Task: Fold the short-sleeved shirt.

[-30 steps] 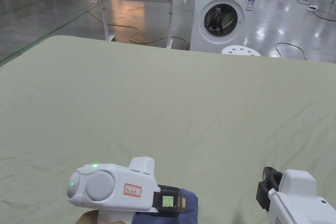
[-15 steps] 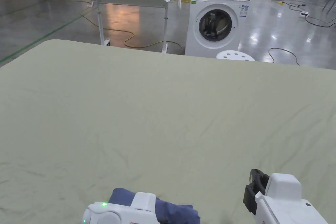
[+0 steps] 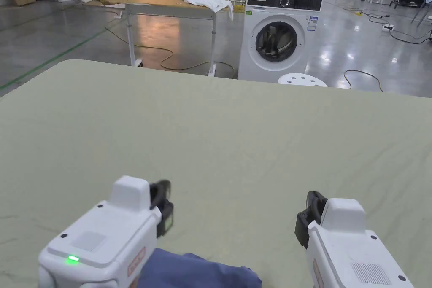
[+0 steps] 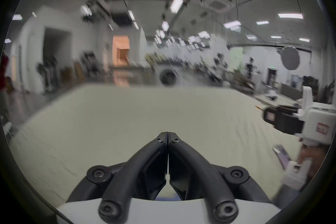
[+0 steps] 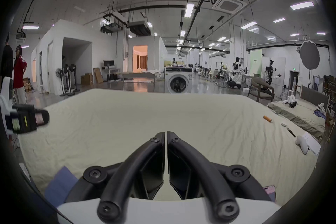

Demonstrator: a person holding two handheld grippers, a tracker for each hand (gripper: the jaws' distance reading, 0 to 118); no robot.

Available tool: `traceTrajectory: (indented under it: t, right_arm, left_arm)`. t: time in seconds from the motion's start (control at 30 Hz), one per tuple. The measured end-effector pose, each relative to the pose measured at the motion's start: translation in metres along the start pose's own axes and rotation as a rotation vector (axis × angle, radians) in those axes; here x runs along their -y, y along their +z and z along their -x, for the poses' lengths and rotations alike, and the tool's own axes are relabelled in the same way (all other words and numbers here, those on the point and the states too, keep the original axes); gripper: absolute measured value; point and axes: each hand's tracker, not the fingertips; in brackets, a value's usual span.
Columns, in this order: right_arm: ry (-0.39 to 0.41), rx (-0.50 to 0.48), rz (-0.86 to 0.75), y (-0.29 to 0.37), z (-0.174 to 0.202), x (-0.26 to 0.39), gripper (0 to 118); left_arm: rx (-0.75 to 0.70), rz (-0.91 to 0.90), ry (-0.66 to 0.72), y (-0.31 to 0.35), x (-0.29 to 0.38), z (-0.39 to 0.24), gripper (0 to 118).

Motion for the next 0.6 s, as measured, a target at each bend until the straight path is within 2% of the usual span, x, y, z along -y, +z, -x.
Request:
traceTrajectory:
  t: [0.1, 0.2, 0.43, 0.5, 0.6]
  right_arm:
    - [0.029, 0.031, -0.087, 0.005, 0.008, -0.019, 1]
    - [0.041, 0.060, -0.136, 0.011, 0.014, -0.030, 1]
    - [0.036, 0.080, -0.156, 0.017, 0.020, -0.040, 1]
    - [0.024, 0.070, -0.128, 0.022, 0.022, -0.034, 1]
    - [0.032, 0.004, -0.046, 0.032, 0.034, -0.013, 1]
  left_arm:
    - [-0.178, -0.141, -0.060, 0.018, -0.017, 0.018, 0]
    - [-0.271, -0.204, -0.064, 0.027, -0.023, 0.037, 0]
    - [-0.314, -0.187, -0.048, 0.040, -0.023, 0.066, 0]
    - [-0.305, -0.170, -0.042, 0.042, -0.019, 0.070, 0]
    - [-0.294, -0.134, -0.036, 0.043, -0.011, 0.075, 0]
